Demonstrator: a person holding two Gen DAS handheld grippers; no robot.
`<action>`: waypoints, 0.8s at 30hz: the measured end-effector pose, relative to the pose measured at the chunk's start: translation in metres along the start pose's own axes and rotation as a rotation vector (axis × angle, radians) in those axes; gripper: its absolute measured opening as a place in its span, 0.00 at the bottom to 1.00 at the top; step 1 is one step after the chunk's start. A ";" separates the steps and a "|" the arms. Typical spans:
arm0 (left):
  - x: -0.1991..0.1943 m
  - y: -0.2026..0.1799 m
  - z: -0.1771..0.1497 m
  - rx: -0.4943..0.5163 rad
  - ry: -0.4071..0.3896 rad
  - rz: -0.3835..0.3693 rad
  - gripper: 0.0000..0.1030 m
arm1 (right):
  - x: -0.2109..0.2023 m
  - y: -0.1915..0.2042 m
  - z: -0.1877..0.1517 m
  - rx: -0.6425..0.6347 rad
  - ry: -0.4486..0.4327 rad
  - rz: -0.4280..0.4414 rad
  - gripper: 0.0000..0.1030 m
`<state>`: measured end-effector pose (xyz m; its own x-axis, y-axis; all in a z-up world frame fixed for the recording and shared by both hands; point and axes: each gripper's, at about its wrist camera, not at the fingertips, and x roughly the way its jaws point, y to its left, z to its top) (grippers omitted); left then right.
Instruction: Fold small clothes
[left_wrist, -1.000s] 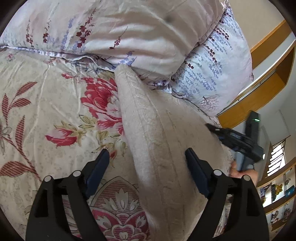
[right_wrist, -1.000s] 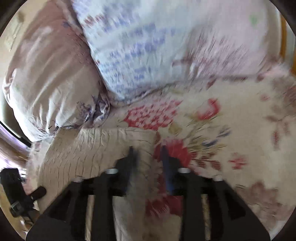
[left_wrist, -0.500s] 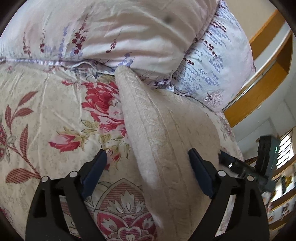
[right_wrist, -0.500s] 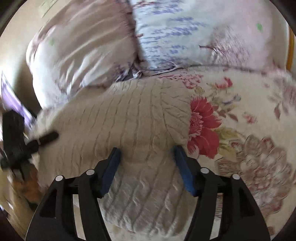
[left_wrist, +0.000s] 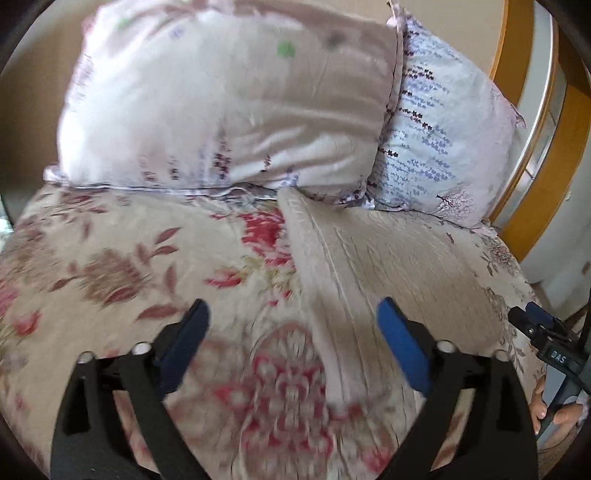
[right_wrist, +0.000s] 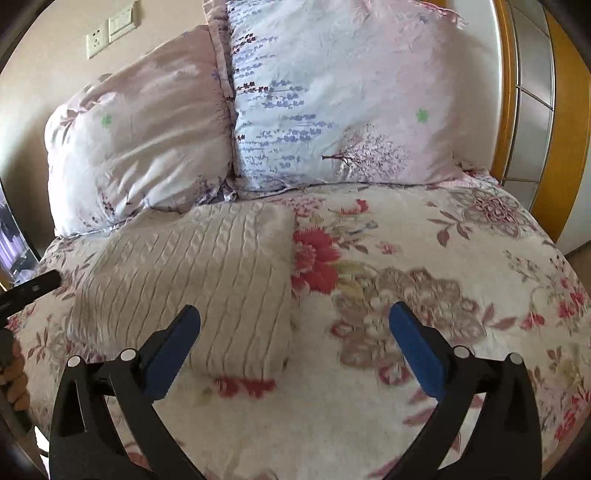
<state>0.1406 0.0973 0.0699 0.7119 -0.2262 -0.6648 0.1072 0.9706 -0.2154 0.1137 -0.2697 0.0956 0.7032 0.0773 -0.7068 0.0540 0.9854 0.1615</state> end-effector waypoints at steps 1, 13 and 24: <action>-0.010 -0.004 -0.007 0.004 -0.012 0.029 0.98 | -0.002 0.000 -0.004 0.004 0.008 0.013 0.99; 0.004 -0.037 -0.060 0.047 0.149 0.118 0.98 | -0.002 0.025 -0.030 -0.028 0.089 0.062 0.99; 0.032 -0.045 -0.073 0.075 0.239 0.175 0.98 | 0.021 0.041 -0.044 -0.053 0.198 0.038 0.99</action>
<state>0.1081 0.0402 0.0058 0.5418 -0.0597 -0.8384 0.0547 0.9979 -0.0358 0.0995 -0.2209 0.0570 0.5504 0.1376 -0.8235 -0.0104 0.9874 0.1580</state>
